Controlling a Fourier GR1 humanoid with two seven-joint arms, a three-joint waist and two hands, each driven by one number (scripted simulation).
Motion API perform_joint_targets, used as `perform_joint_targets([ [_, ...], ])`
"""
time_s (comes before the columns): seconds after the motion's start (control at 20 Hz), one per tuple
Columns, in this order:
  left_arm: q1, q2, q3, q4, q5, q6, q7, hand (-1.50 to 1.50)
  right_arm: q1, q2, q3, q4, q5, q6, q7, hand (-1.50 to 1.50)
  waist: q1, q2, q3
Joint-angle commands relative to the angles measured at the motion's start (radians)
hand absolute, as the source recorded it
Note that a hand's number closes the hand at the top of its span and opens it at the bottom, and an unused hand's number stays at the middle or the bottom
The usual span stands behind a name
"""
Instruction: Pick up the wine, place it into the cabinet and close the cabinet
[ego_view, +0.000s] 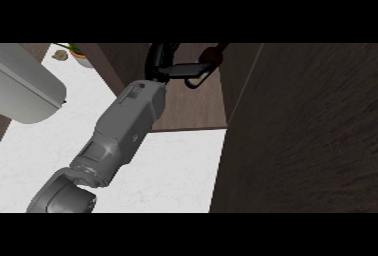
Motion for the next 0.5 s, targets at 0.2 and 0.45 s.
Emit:
perform_joint_targets([
  [0.2,0.064,-0.003,-0.065,-0.071,0.075,-0.059,0.015,-1.5,0.079,-0.021,0.031,-0.208,-0.006,-0.012,0.079,-1.5,0.002,-0.011,0.0],
  [0.45,0.19,-0.003,-0.144,-0.177,0.149,-0.119,0.012,-1.5,0.076,-0.044,-0.046,-0.211,-0.048,-0.014,0.09,-1.5,0.027,-0.018,0.0],
])
